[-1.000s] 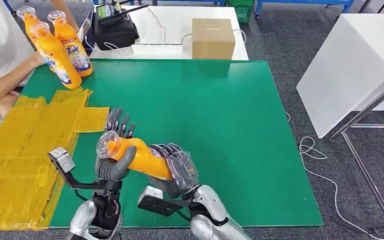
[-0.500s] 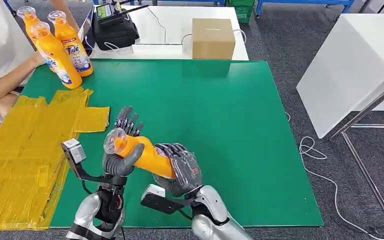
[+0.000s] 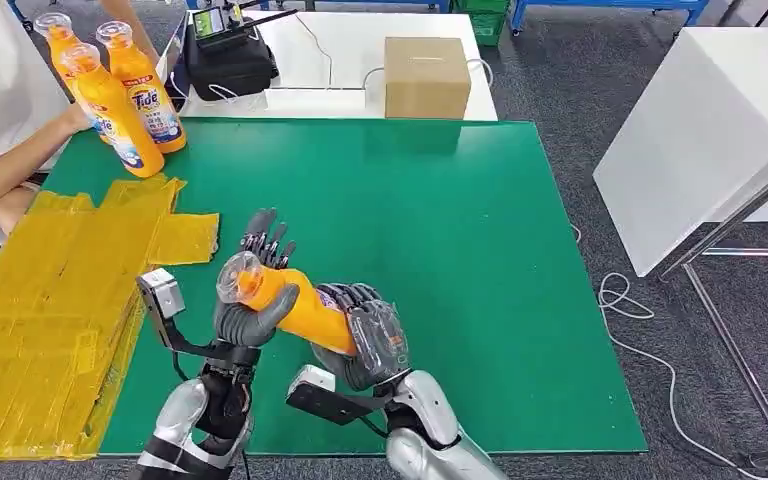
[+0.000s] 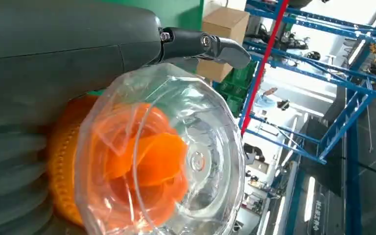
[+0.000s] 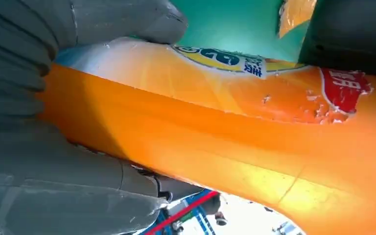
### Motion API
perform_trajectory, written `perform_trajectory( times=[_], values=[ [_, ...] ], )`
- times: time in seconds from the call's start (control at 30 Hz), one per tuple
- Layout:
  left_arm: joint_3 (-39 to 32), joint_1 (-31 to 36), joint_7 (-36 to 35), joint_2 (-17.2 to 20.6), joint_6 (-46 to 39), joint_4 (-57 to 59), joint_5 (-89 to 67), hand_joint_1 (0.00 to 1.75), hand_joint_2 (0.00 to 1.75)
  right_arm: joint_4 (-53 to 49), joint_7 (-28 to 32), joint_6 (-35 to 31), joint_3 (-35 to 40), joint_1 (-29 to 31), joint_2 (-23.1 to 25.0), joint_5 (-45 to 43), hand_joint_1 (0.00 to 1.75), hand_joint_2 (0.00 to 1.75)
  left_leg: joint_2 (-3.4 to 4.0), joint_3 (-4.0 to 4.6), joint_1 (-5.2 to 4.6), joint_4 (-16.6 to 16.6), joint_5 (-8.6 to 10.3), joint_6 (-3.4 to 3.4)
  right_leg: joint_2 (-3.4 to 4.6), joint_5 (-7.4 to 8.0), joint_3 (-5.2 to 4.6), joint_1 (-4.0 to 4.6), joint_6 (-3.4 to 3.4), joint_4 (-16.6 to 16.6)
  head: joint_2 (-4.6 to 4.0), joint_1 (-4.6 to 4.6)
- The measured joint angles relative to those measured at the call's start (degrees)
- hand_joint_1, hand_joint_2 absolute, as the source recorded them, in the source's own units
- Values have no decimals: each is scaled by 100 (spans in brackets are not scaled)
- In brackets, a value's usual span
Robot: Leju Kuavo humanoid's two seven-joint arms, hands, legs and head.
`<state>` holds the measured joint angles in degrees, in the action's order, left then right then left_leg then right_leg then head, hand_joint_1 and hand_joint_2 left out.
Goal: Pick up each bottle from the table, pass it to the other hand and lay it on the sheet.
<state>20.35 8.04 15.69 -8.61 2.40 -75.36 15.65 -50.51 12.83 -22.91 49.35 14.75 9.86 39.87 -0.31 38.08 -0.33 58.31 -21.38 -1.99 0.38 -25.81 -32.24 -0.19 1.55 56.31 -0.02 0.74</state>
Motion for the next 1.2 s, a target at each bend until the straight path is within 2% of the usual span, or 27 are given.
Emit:
perform_trajectory(
  times=[0.53, 1.2],
  values=[
    [177, -41, -17, 24, 68, 59, -107, 0, 175, -160, -203, -361, -87, 95, 83, 280, 175, 175, 0, 0, 1, 0, 0, 0, 0, 0, -1, 2, 0, 0, 0, 0],
    [177, -40, -13, 35, 83, 59, -116, 0, 175, -116, -208, -249, -94, 163, 190, 352, 175, 175, -1, 0, 0, 0, 0, 0, 0, 0, 0, 1, 0, 0, 0, 0]
  ],
)
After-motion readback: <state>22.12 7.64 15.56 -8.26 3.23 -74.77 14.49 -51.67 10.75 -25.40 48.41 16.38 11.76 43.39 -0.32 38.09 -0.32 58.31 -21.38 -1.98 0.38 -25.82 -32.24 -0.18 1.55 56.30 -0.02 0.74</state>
